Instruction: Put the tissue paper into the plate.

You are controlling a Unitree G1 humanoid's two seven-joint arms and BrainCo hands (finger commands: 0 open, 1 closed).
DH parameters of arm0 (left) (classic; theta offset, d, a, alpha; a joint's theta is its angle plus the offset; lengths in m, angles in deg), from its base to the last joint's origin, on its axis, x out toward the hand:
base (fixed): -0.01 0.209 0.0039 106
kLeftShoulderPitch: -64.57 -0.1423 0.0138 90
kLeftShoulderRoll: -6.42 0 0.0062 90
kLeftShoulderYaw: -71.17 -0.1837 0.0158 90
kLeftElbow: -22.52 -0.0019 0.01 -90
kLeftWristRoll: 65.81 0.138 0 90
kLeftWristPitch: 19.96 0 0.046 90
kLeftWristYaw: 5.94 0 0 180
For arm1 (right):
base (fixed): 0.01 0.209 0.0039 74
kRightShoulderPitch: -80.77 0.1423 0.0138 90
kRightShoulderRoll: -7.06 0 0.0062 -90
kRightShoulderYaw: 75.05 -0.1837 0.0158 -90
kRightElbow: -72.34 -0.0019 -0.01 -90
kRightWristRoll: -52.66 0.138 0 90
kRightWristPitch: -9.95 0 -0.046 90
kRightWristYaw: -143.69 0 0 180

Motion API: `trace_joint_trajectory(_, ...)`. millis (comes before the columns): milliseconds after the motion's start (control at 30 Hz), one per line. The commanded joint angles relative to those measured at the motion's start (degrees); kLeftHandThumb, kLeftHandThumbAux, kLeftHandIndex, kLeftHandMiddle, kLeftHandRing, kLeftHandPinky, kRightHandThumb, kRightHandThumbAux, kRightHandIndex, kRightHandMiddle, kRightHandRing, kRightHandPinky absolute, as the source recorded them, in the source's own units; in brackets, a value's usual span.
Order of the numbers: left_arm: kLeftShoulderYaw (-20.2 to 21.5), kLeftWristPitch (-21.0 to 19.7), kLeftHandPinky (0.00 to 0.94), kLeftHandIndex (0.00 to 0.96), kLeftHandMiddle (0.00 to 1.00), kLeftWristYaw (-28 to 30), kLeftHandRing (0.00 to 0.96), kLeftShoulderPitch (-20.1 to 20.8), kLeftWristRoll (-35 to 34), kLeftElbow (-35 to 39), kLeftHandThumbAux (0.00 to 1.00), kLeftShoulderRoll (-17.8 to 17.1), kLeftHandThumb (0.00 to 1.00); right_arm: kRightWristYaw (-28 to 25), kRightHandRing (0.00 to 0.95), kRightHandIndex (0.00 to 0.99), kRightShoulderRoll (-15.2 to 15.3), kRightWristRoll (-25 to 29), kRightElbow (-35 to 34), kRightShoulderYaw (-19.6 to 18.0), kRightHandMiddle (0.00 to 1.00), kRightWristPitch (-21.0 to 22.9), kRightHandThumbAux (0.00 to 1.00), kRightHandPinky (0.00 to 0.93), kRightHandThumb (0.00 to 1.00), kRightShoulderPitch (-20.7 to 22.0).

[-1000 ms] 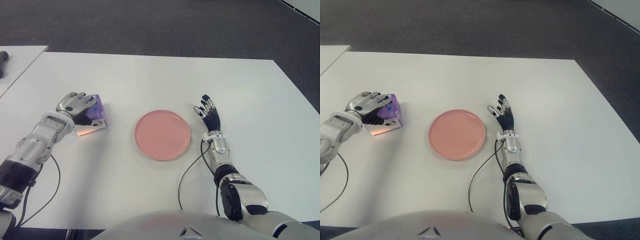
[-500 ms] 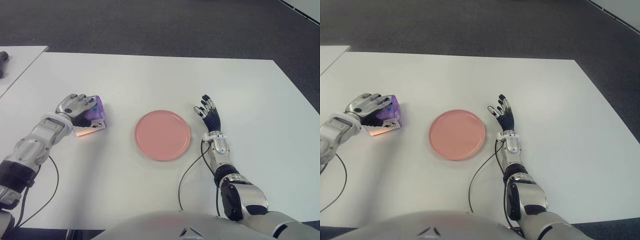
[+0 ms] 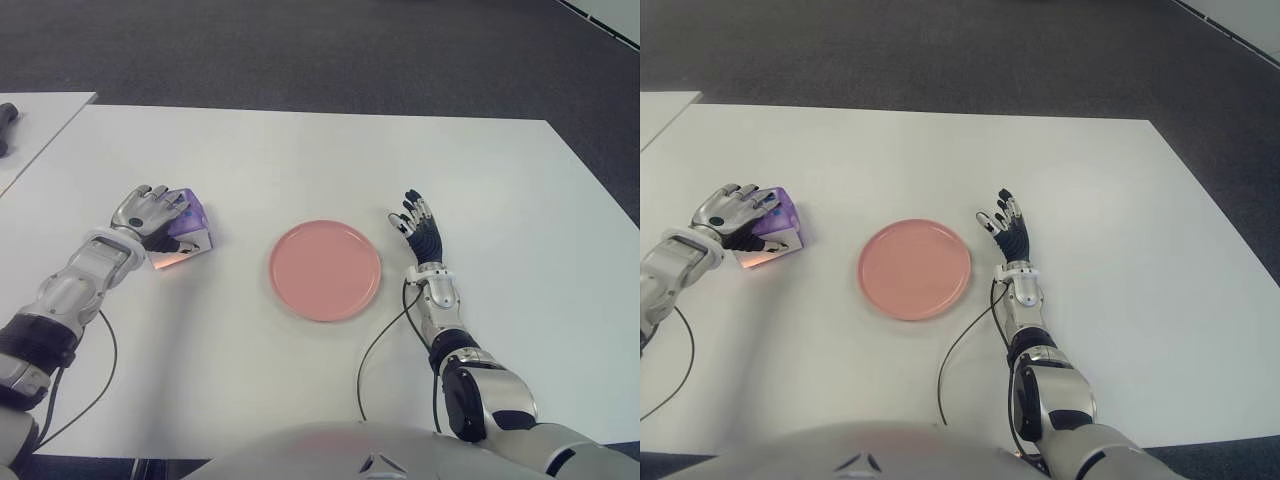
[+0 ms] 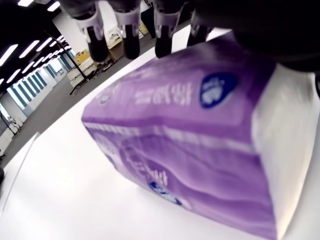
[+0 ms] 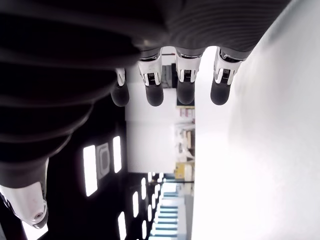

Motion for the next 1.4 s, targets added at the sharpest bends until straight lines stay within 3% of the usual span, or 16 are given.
trace_joint_trajectory(33,-2.71,0.09,0.000,0.000,0.000,-1.39,0.000,0.10,1.27,-3.72,0.158,1.60,0.000,-0.13,0.000,0.000,-0.35,0.48,2.74,-0.20,0.000,2.03,0.587,0.000,0.048,-3.80)
trace_joint_trajectory(400,-5.30,0.40,0.000,0.000,0.000,-10.66,0.000,3.09,-0.14,-13.12,0.175,5.24,0.013,-0.35,0.000,0.000,-0.21,0.66,2.60,-0.23,0.000,1.97,0.587,0.000,0.048,-3.94)
trace_joint_trajectory(1033,-10.16,1.24,0.000,0.000,0.000,-18.35,0.000,10.45,-2.99,-30.55,0.255,11.26,0.001,-0.70,0.000,0.000,0.00,0.93,2.37,-0.27,0.000,1.87,0.587,0.000,0.048,-4.18)
trace_joint_trajectory(1400,-12.50,2.25,0.000,0.000,0.000,-21.74,0.000,11.94,-5.34,-34.35,0.263,12.77,0.000,-0.94,0.000,0.000,0.17,1.16,2.18,-0.27,0.000,1.81,0.587,0.000,0.048,-4.36)
